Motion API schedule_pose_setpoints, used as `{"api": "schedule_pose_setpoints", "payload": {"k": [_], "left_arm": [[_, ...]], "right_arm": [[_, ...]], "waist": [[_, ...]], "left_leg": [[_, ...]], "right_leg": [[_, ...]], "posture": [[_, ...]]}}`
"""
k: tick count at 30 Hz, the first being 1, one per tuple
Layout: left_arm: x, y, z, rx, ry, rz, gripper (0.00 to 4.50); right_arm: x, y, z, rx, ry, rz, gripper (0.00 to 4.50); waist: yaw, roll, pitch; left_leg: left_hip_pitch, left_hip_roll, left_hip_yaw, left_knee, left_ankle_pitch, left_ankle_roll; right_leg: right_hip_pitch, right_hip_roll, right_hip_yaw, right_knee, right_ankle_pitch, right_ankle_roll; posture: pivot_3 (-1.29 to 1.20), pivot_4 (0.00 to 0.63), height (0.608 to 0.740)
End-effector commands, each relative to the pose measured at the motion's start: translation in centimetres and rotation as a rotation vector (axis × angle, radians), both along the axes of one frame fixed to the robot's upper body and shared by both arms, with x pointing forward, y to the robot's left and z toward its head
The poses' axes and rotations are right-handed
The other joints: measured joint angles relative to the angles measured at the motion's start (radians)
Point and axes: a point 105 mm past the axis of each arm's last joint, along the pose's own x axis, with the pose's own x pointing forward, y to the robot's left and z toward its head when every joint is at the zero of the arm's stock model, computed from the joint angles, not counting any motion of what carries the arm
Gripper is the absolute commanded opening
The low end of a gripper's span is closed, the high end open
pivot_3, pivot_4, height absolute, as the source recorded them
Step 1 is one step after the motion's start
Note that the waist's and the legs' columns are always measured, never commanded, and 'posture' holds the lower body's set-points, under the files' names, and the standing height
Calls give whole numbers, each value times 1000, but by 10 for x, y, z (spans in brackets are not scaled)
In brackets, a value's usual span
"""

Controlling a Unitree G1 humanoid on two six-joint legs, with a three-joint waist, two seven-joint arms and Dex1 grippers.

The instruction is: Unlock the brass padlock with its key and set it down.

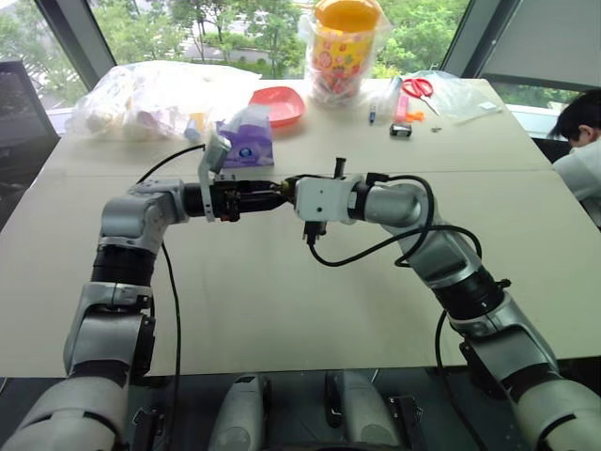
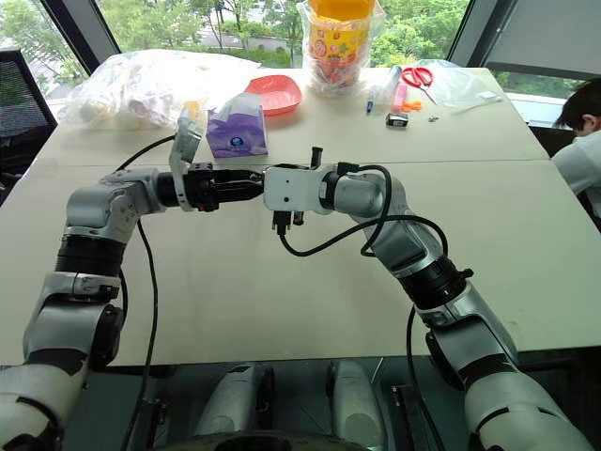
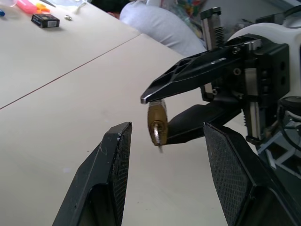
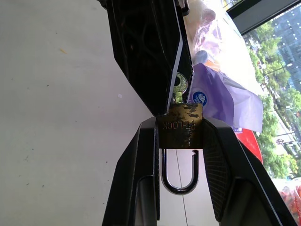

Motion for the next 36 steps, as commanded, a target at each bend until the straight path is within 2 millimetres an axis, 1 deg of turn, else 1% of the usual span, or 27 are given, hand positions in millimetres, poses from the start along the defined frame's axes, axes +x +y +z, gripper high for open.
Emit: {"api": "schedule_pose_setpoints", "payload": {"k": [1, 3, 4, 6, 9, 10, 14, 19, 20, 22, 25, 26, 29, 31, 32, 33, 34, 35, 36], "left_arm": [[4, -5, 16, -16, -68, -1, 2476], [5, -7, 18, -25, -71, -6, 2476], [6, -8, 18, -25, -72, -9, 2236], [6, -11, 18, -26, -72, -17, 1684], [4, -15, 16, -26, -63, -37, 370], [3, -15, 15, -23, -61, -45, 12], [4, -15, 10, 1, -61, -39, 12], [5, -12, 11, -2, -64, -28, 12], [5, -11, 11, -2, -65, -26, 0], [5, -10, 11, -2, -67, -23, 0], [5, -9, 9, -1, -66, -19, 0], [4, -8, 9, -1, -65, -19, 0], [3, -3, 9, -3, -60, -13, 0], [2, 1, 10, -17, -51, -13, 0], [2, 2, 11, -28, -48, -13, 0], [2, 3, 13, -42, -44, -12, 0], [2, 4, 14, -59, -36, -18, 0], [1, 4, 15, -74, -27, -22, 0], [1, 4, 15, -86, -20, -24, 0]], "right_arm": [[-3, 3, 12, 22, -41, 16, 681], [-3, 3, 12, 22, -41, 15, 681], [-3, 3, 12, 23, -41, 14, 681], [-4, 3, 12, 24, -41, 14, 681], [-4, 4, 12, 26, -41, 13, 681], [-4, 3, 12, 26, -41, 13, 681], [-4, 3, 12, 29, -42, 6, 681], [-2, 1, 11, 42, -27, -11, 681], [-2, 0, 11, 51, -13, -16, 1711], [-2, -2, 10, 52, 8, -19, 2567], [0, -7, 10, 48, 8, -41, 4147], [2, -10, 11, 50, 2, -61, 4458], [3, -31, 9, 50, 40, -117, 4458], [-3, -42, 12, 146, 123, -131, 3788], [-10, -43, 14, 207, 186, -114, 3490], [-16, -43, 16, 266, 241, -94, 2897], [-23, -43, 17, 310, 285, -72, 2483], [-27, -42, 17, 342, 325, -63, 1907], [-33, -40, 17, 358, 359, -47, 1458]], "waist": [[1, 0, 0], [2, 0, 0], [3, 0, 0], [3, 0, 0], [2, 0, 0], [2, 0, 0], [2, 0, 0], [2, 0, 0], [2, 0, 0], [2, 0, 0], [2, 0, 0], [2, 0, 0], [5, 0, 0], [5, 0, 0], [5, 0, 0], [5, 0, 0], [4, 0, 0], [2, 0, 0], [0, 0, 0]], "left_leg": [[0, 0, 0, 0, 0, 0], [0, 0, 0, 0, 0, 0], [0, 0, 0, 0, 0, 0], [0, 0, 0, 0, 0, 0], [0, 0, 0, 0, 0, 0], [0, 0, 0, 0, 0, 0], [0, 0, 0, 0, 0, 0], [0, 0, 0, 0, 0, 0], [0, 0, 0, 0, 0, 0], [0, 0, 0, 0, 0, 0], [0, 0, 0, 0, 0, 0], [0, 0, 0, 0, 0, 0], [0, 0, 0, 0, 0, 0], [0, 0, 0, 0, 0, 0], [0, 0, 0, 0, 0, 0], [0, 0, 0, 0, 0, 0], [0, 0, 0, 0, 0, 0], [0, 0, -1, 0, 0, 0], [0, 0, 0, 0, 0, 0]], "right_leg": [[0, 0, 0, 0, 0, 0], [0, 0, 0, 0, 0, 0], [0, 0, 0, 0, 0, 0], [0, 0, 0, 0, 0, 0], [0, 0, 0, 0, 0, 0], [0, 0, 0, 0, 0, 0], [0, 0, 0, 0, 0, 0], [0, 0, 0, 0, 0, 0], [0, 0, 0, 0, 0, 0], [0, 0, 0, 0, 0, 0], [0, 0, 0, 0, 0, 0], [0, 0, 0, 0, 0, 0], [0, 0, 0, 0, 0, 0], [0, 0, 0, 0, 0, 0], [1, 0, 0, -1, 0, 0], [0, 0, 0, -1, 0, 0], [0, 0, 0, 0, 0, 0], [0, 0, 0, 0, 0, 0], [0, 0, 0, 0, 0, 0]], "posture": [[0, 150, 740], [0, 150, 740], [0, 150, 740], [0, 150, 740], [0, 150, 740], [0, 150, 740], [0, 150, 740], [0, 150, 740], [0, 150, 740], [0, 150, 740], [0, 150, 740], [0, 150, 740], [0, 150, 740], [0, 150, 740], [0, 150, 740], [0, 150, 740], [0, 150, 740], [0, 150, 740], [0, 150, 740]]}}
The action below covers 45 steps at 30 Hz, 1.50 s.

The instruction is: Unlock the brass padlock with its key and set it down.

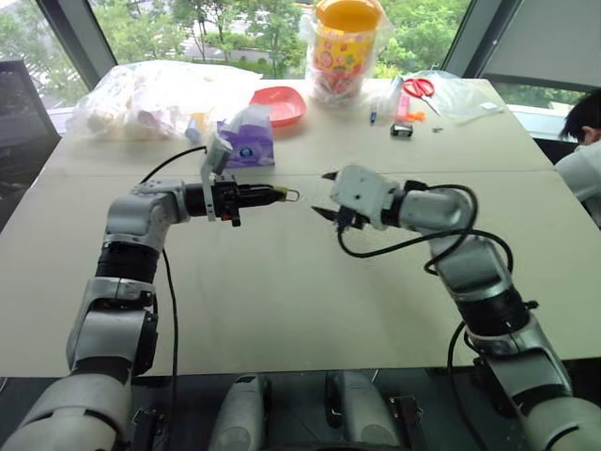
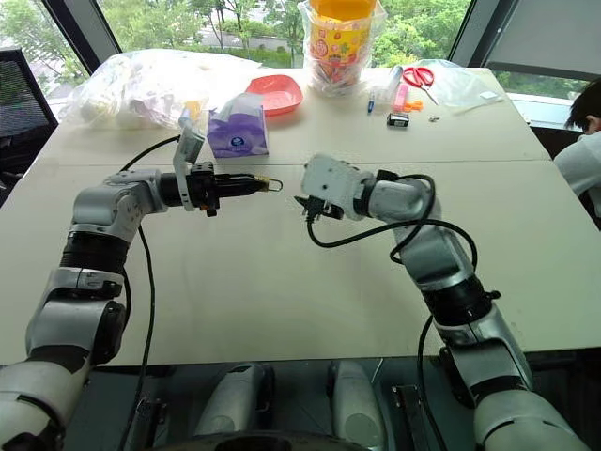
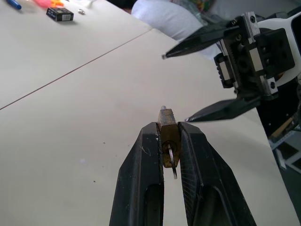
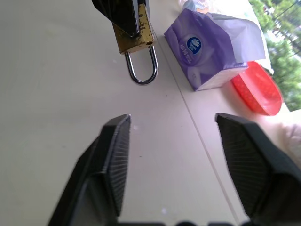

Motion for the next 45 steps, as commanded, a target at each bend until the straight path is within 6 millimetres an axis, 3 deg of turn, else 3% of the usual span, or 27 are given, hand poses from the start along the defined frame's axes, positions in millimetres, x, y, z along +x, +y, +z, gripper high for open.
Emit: {"api": "schedule_pose_setpoints", "payload": {"k": [1, 3, 9, 19, 38, 45], "left_arm": [[-2, 0, 17, -69, -20, -23, 0], [-3, -2, 19, -89, -12, -37, 0], [-21, -14, 23, -102, 13, -159, 0], [-31, -10, 21, -73, 17, -178, 0], [-37, -11, 36, -122, -6, -194, 0], [-51, -13, 39, -91, -16, -280, 0]], "right_arm": [[-22, 10, 17, 111, 45, 81, 855], [-26, 14, 19, 157, 83, 84, 94], [-29, 29, 17, 211, 152, 86, 94], [-18, 25, 29, 286, 162, 42, 94], [-17, 24, -4, 204, 265, 59, 94], [-20, 20, -13, 260, 395, 85, 94]], "waist": [[-1, 0, 0], [0, 0, 0], [2, 0, 0], [1, 0, 0], [1, 0, 0], [1, 0, 0]], "left_leg": [[0, 0, 0, 0, 0, 0], [1, 0, 0, 0, 0, 0], [1, 0, 0, 1, 0, 0], [0, 0, -1, 1, 0, 0], [0, 0, -1, 1, 0, 0], [0, 0, -1, 1, 0, 0]], "right_leg": [[0, 0, 0, 0, 0, 0], [0, 0, 0, 2, 0, 0], [0, 0, 0, 2, 0, 0], [0, 0, 0, 1, 0, 0], [0, 0, 0, 1, 0, 0], [0, 0, 0, 1, 0, 0]], "posture": [[0, 150, 740], [0, 150, 740], [0, 150, 740], [0, 150, 740], [0, 150, 740], [0, 150, 740]]}}
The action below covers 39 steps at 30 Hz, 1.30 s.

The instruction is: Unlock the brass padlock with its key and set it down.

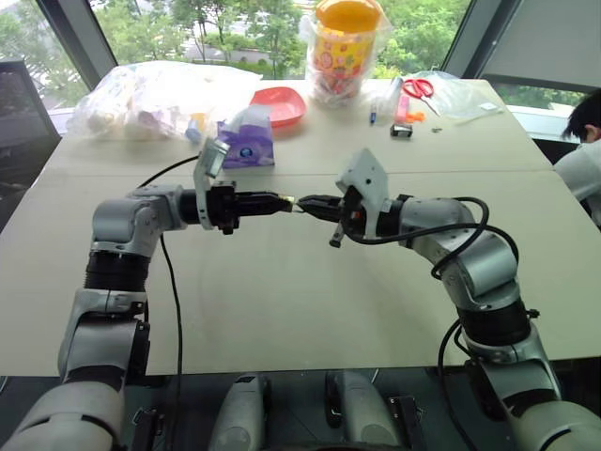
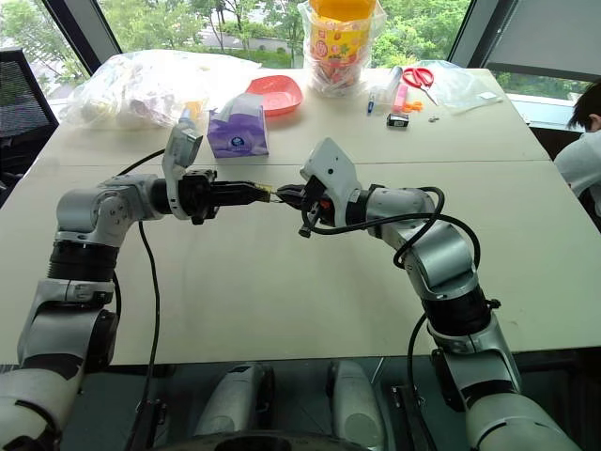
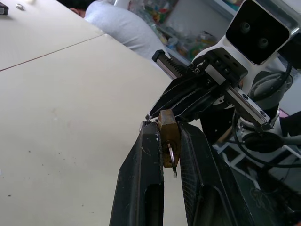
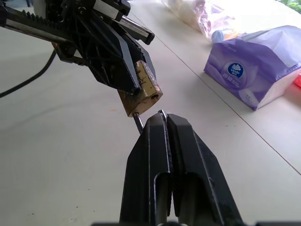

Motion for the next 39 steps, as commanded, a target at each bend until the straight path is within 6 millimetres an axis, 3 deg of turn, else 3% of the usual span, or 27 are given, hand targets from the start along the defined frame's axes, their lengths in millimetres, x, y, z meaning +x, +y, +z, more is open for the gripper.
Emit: {"api": "schedule_pose_setpoints", "payload": {"k": [1, 7, 12, 14, 18, 21, 27, 33, 34, 38, 39], "left_arm": [[-17, -5, 26, -25, -115, -106, 0], [-26, -3, 21, 30, -128, -147, 0], [-13, 0, 23, 14, -132, -73, 0], [-5, -1, 20, 3, -118, -33, 0], [20, -9, 1, -4, -63, 93, 0], [36, -30, -24, -23, 54, 141, 0], [48, -70, -74, 72, 281, 166, 0], [55, -74, -97, 154, 379, 228, 0], [55, -72, -98, 164, 380, 228, 1073], [56, -66, -98, 197, 331, 219, 2492], [59, -61, -98, 215, 306, 239, 2492]], "right_arm": [[-1, -3, -9, 22, 92, 17, 94], [4, -8, -4, 81, 148, 2, 94], [4, -11, -6, 72, 148, -13, 94], [6, -22, -16, -17, 110, -55, 94], [11, -64, -25, -209, -4, -178, 94], [-3, -84, -18, -326, -58, -174, 94], [-22, -77, -20, -365, -52, -125, 94], [-25, -73, -22, -350, -44, -138, 94], [-26, -73, -22, -348, -42, -140, 0], [-26, -74, -23, -343, -37, -148, 0], [-26, -74, -23, -343, -37, -149, 0]], "waist": [[0, 0, 0], [0, 0, 0], [0, 0, 0], [3, 0, 0], [16, 0, 0], [27, 0, 0], [23, -1, 0], [20, -1, 0], [22, -1, 0], [24, -1, 0], [24, -1, 0]], "left_leg": [[0, 0, 0, 0, 0, 0], [0, 0, 0, 0, 0, 0], [0, 0, 0, 0, 0, 0], [0, 0, 0, 0, 0, 0], [-1, -1, 0, 0, 0, 0], [-1, -2, 1, 0, 0, 0], [-1, -2, 0, 0, 0, 1], [-1, -1, 0, 0, 0, 1], [-1, -1, 0, 0, 0, 1], [-1, -1, 0, 0, 0, 1], [-1, -1, 0, 0, 0, 1]], "right_leg": [[0, 0, 0, 0, 0, 0], [0, 0, 0, 0, -1, -1], [0, 0, 0, 0, -1, -1], [0, 0, 0, 0, 0, -1], [2, -1, 0, -4, -1, -1], [2, -2, 0, -4, -1, 0], [1, 0, 0, -4, -1, 0], [1, 0, 0, -4, -1, 0], [1, 0, 0, -4, -1, 0], [1, -1, 0, -4, -1, 0], [2, -1, 0, -4, -1, -1]], "posture": [[0, 150, 740], [0, 150, 740], [0, 150, 740], [0, 150, 740], [0, 150, 740], [0, 150, 740], [0, 150, 740], [0, 150, 740], [0, 150, 740], [0, 150, 740], [0, 150, 740]]}}
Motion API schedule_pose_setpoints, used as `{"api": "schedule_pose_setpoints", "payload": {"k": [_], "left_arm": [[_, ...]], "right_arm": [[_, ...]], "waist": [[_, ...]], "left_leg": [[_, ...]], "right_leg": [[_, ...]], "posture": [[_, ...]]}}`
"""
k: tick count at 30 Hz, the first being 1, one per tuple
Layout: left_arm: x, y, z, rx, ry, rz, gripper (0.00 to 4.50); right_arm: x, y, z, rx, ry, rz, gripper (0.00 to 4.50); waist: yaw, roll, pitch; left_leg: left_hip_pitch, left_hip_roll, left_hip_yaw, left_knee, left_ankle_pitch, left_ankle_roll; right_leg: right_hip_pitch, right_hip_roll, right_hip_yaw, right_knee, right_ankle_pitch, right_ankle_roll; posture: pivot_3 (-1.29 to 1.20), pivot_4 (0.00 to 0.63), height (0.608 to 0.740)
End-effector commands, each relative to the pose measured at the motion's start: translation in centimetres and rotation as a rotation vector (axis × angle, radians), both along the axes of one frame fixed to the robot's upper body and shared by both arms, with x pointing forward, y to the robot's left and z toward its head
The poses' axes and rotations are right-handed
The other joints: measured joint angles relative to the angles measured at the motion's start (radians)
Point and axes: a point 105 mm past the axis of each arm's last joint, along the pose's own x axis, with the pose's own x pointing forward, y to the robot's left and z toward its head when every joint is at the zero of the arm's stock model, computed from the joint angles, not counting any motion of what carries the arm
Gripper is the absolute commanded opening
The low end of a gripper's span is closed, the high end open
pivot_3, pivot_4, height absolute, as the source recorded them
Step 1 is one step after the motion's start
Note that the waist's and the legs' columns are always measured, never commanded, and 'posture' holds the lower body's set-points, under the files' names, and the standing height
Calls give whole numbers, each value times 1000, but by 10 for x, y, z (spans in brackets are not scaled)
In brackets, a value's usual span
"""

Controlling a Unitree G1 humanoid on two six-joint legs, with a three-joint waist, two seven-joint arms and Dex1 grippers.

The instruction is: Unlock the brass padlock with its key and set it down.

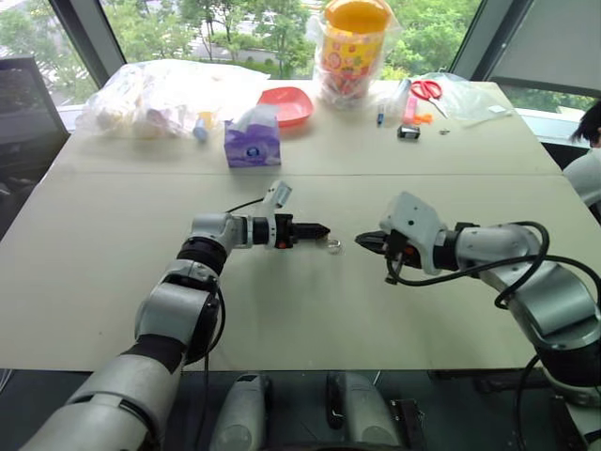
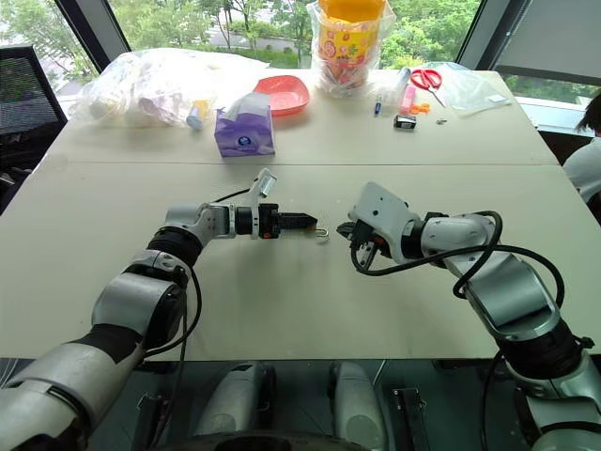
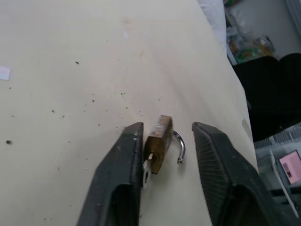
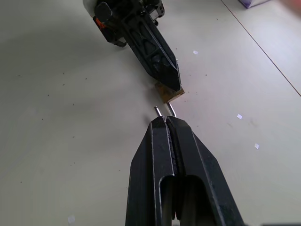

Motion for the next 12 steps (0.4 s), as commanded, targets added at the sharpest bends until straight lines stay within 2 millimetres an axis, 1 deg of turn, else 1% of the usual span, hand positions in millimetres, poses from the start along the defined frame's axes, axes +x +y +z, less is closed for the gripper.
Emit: {"api": "schedule_pose_setpoints", "payload": {"k": [1, 2, 4, 6, 9, 12], "left_arm": [[10, 19, 5, 86, -104, 40, 2492], [13, 27, 8, 102, -139, 56, 2492], [14, 49, 20, 148, -269, 48, 2492], [7, 64, 33, 165, -381, 28, 2492], [-7, 90, 56, 141, -470, 92, 2492], [-20, 105, 64, 129, -491, 179, 2492]], "right_arm": [[-2, 1, 9, 8, -44, 4, 0], [-2, 0, 9, 8, -45, 1, 0], [-3, -3, 8, 7, -44, -10, 0], [-3, -6, 7, 10, -41, -24, 0], [1, -11, 0, 37, -42, -71, 0], [9, -15, -4, 97, -50, -135, 0]], "waist": [[-1, 0, 0], [-3, 0, 0], [-12, 0, 0], [-23, 0, 0], [-22, 0, 0], [-18, 0, 0]], "left_leg": [[0, 0, 0, 0, 0, 0], [0, 0, 0, 0, 0, 0], [1, 1, 0, 0, 0, 0], [1, 2, 0, -1, 0, 0], [1, 4, 0, -2, 0, 0], [0, 4, 0, -1, 0, 0]], "right_leg": [[0, 0, 0, 0, 0, -1], [0, 0, 0, 0, -1, -2], [0, 1, 0, 0, 0, -2], [0, 1, 0, 1, 0, -2], [-2, 1, 0, 1, 1, 0], [-1, 0, 0, 1, 1, 0]], "posture": [[0, 150, 740], [0, 150, 740], [0, 150, 740], [0, 150, 740], [0, 150, 740], [0, 150, 740]]}}
